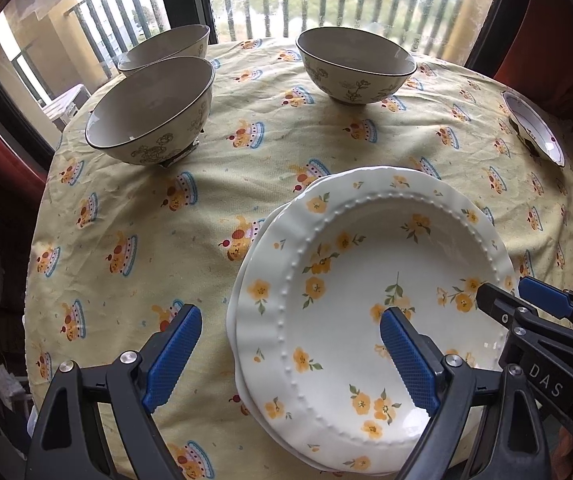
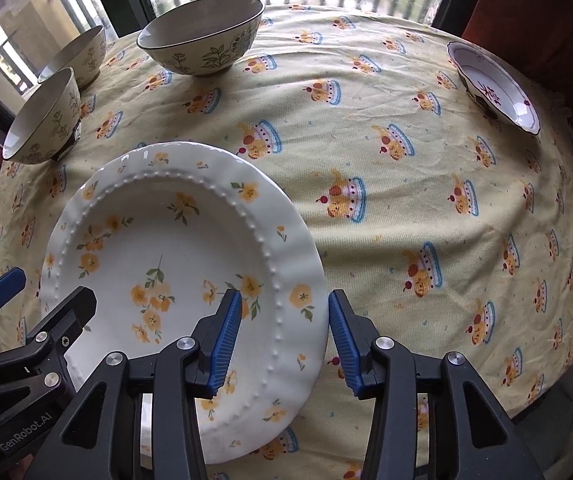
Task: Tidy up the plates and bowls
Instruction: 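Lower the beaded-rim plate onto the scalloped plate and open grippers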
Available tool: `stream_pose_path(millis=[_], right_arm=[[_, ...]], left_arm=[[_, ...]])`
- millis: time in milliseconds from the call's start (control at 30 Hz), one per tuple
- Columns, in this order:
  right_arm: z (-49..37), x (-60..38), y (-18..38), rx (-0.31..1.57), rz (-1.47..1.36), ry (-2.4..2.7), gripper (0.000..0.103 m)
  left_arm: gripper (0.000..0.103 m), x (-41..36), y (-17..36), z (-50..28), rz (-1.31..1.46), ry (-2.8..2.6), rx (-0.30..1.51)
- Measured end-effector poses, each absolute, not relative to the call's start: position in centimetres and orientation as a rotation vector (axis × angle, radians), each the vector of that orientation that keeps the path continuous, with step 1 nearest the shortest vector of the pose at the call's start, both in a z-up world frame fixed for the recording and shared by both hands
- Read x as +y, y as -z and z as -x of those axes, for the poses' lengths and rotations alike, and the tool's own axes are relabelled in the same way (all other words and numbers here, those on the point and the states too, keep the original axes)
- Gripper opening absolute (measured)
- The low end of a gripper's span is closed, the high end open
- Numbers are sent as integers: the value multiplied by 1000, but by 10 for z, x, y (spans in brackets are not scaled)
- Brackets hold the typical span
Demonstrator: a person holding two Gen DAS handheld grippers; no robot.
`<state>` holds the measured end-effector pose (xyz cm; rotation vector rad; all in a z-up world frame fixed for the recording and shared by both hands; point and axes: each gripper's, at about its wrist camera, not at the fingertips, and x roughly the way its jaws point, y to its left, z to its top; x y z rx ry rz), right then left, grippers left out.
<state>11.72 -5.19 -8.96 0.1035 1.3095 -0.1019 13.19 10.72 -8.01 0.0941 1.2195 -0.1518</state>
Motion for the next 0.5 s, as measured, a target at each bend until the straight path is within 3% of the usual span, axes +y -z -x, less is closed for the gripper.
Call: stream_pose_path(millis=[67, 100, 500], right_arm=[[-115, -52, 77, 1271, -114, 113, 67], [-113, -51, 71, 1247, -113, 117, 69], [-110, -83, 33, 1166, -188, 193, 70]], left_arm=[[92, 106, 76, -132, -97, 165, 1214], [92, 106, 74, -133, -95, 169, 1210], [92, 77, 42, -138, -99, 197, 1139]])
